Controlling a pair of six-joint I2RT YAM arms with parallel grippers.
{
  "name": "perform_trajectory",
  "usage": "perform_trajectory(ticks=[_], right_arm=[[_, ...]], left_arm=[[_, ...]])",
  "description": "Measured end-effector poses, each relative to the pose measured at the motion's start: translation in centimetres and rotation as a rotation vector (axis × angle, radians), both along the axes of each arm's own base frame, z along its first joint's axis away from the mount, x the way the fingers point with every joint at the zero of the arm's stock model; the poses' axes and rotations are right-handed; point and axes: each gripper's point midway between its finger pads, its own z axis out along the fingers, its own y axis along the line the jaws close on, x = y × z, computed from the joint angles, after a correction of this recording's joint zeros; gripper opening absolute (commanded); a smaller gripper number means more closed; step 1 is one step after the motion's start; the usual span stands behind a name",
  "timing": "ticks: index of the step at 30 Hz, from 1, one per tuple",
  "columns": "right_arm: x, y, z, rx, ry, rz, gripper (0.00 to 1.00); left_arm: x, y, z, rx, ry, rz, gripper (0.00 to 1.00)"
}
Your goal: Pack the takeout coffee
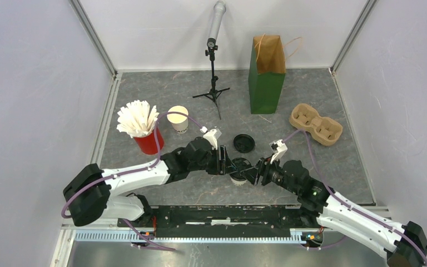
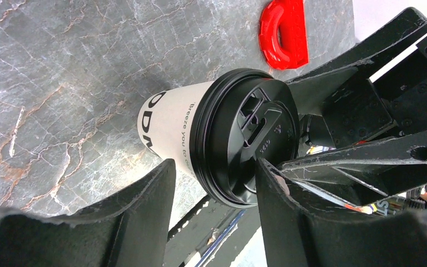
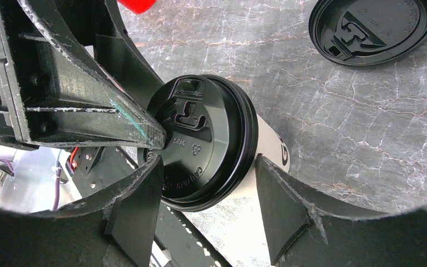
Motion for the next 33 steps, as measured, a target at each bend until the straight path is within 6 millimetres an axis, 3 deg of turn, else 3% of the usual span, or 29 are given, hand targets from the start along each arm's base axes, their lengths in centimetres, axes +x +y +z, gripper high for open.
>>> perform_trajectory(ticks=[25, 33], right_arm=[[0.5, 0.0, -0.6, 0.124, -0.049, -0.037, 0.50], [0.5, 0.0, -0.5, 0.126, -0.066, -0.031, 0.54]], left_arm=[[0.2, -0.3, -1.6, -0.114, 0.015, 0.055, 0.54], [-0.1, -0.2, -0.8, -0.145, 0.006, 0.093, 0.53]])
